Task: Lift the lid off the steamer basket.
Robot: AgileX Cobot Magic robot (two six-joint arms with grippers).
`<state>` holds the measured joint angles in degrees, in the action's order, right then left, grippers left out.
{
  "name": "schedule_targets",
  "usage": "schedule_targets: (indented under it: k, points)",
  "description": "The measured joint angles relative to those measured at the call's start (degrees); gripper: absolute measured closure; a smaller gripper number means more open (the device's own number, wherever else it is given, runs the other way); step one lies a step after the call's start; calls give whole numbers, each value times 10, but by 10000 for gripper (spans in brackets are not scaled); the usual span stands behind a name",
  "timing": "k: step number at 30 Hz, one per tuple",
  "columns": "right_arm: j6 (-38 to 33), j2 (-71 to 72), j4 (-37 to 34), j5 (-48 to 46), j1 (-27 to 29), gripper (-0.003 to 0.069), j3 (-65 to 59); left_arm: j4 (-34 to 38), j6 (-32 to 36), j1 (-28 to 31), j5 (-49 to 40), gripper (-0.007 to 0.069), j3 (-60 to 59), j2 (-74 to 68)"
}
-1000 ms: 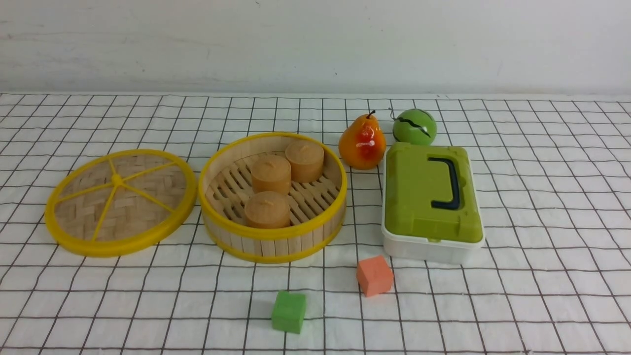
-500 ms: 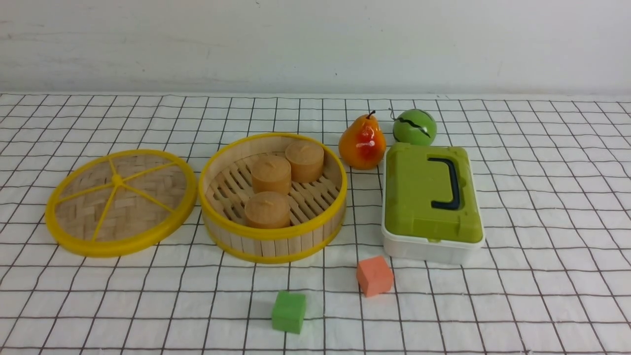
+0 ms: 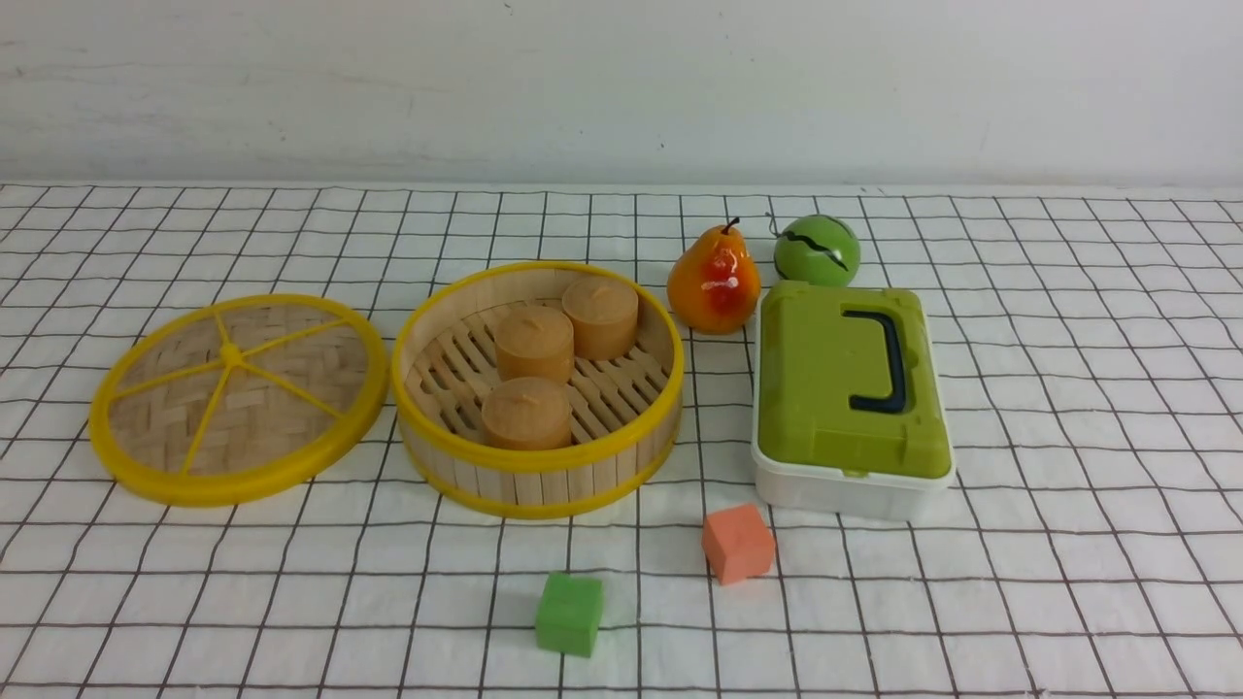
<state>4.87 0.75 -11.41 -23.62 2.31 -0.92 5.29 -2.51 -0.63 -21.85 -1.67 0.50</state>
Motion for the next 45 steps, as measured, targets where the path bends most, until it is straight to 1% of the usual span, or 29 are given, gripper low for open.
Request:
schedule_targets:
  k: [45]
  points:
    - [0, 0, 0, 0, 0, 419, 0, 0, 0, 0, 0, 579, 0, 0]
